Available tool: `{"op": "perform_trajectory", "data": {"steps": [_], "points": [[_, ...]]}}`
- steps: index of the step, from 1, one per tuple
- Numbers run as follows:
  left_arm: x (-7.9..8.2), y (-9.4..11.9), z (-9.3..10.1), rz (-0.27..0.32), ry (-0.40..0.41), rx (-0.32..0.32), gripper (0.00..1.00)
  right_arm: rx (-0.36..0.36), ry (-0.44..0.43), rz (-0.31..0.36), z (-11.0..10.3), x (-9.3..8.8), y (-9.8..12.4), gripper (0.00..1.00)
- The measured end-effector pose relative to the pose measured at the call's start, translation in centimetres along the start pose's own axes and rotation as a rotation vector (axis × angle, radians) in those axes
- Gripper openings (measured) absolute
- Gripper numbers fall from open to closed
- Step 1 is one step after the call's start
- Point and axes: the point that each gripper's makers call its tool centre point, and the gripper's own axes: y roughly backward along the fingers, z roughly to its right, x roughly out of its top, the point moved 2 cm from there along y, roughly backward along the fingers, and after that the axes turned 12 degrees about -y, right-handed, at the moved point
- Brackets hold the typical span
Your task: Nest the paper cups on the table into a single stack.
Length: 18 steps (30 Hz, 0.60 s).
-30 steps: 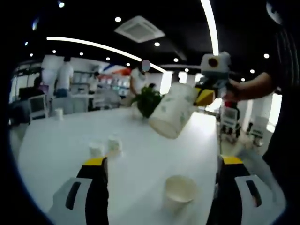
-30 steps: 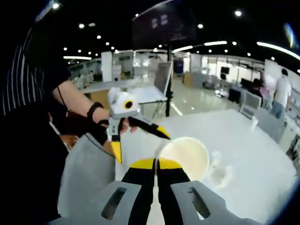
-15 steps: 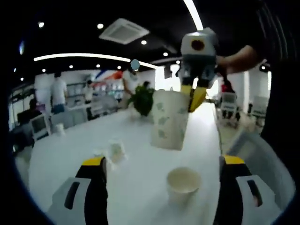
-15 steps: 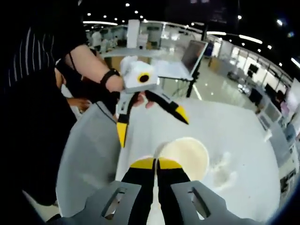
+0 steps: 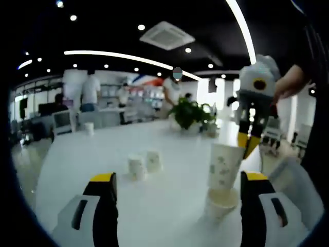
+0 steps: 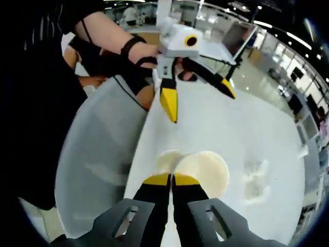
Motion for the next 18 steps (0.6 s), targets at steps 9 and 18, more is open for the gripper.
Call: {"op": "perform_trajectory", "data": {"steps": [9, 18], "points": [[-0.7, 0.7, -1.4, -0.022, 0.018, 0.067, 0.97, 0.016, 0.001, -0.015, -0.3, 0.1, -0.4, 0.00], [-1.2, 1.0, -2.0, -0.025, 0.033, 0.089, 0.95, 0.021, 0.073, -0.075, -1.2, -0.3, -1.3, 0.00]]}}
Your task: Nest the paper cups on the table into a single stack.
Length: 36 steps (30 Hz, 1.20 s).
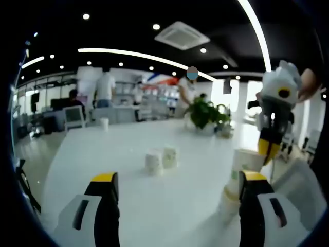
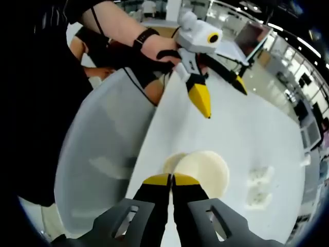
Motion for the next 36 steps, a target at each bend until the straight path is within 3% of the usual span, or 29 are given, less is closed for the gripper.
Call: {"op": "perform_trajectory", "data": {"steps": [26, 30, 36], "points": [[-1.3, -0.3, 0.4, -0.026, 0.032, -0.028, 0.93, 0.051, 0.017, -0.035, 0.1, -0.3, -4.0, 0.00], [-1.5, -0.2, 0.3, -0.026, 0.033, -0.026, 0.92, 0.061, -0.004, -0.017, 0.0, -0.1, -4.2, 0.09], [-1.7, -0.2, 0.1, -0.028, 0.040, -0.020, 0.92, 0.075, -0.010, -0.013, -0.2, -0.2, -4.5, 0.09]]}}
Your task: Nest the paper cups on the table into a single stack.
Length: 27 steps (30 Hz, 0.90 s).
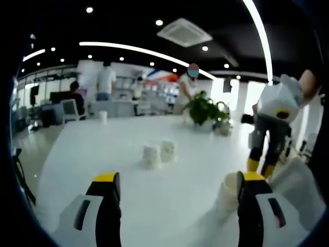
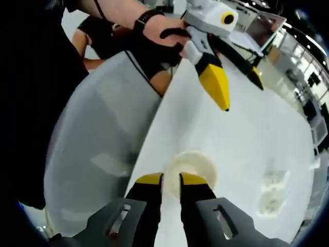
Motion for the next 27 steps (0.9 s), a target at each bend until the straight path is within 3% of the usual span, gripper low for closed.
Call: {"op": "perform_trajectory", "data": {"steps": [5, 10, 17, 21, 27], "points": [[-0.2, 0.0, 0.0, 0.000, 0.009, -0.001, 0.92, 0.008, -0.017, 0.020, -0.2, 0.0, 0.1, 0.11], [-0.1, -0.1, -0.1, 0.004, 0.013, 0.002, 0.92, -0.008, -0.065, 0.084, 0.2, -0.1, 1.3, 0.11], [0.0, -0.3, -0.2, 0.008, 0.007, 0.000, 0.92, -0.022, -0.257, 0.314, 1.4, -0.1, 3.6, 0.13], [0.2, -0.3, -0.1, 0.008, 0.000, -0.004, 0.92, -0.067, -0.387, 0.456, 2.9, -0.4, 5.5, 0.17], [0.1, -0.4, 0.0, 0.001, -0.008, -0.003, 0.92, -0.174, -0.531, 0.598, 5.7, -1.5, 7.9, 0.32]]}}
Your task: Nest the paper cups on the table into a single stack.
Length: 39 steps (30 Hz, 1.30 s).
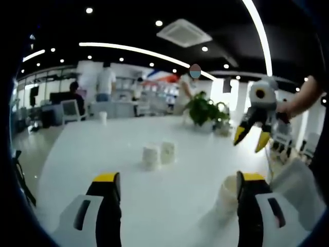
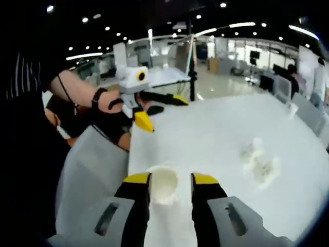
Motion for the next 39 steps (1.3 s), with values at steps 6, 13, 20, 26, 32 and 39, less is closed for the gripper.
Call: {"op": "perform_trajectory", "data": {"steps": [6, 13, 20, 26, 32, 39], "points": [[0.1, 0.1, 0.1, 0.002, 0.002, -0.004, 0.91, -0.094, -0.065, 0.071, 2.5, 0.1, 1.2, 0.54], [0.0, 0.3, 0.0, -0.005, -0.002, -0.003, 0.91, -0.147, -0.067, 0.115, 3.8, 0.1, 1.7, 0.74], [0.1, 0.3, -0.1, -0.008, -0.006, -0.003, 0.91, -0.199, -0.056, 0.167, 5.0, 0.9, 2.1, 0.85], [0.1, 0.0, 0.1, -0.013, -0.009, -0.012, 0.90, -0.270, -0.117, 0.214, 7.6, 0.5, 2.8, 1.00], [0.1, -0.1, 0.2, -0.016, -0.012, -0.017, 0.90, -0.297, -0.148, 0.246, 9.1, 0.2, 3.2, 1.00], [0.0, -0.2, 0.4, -0.021, -0.009, -0.021, 0.90, -0.317, -0.179, 0.269, 10.8, 0.3, 3.2, 1.00]]}}
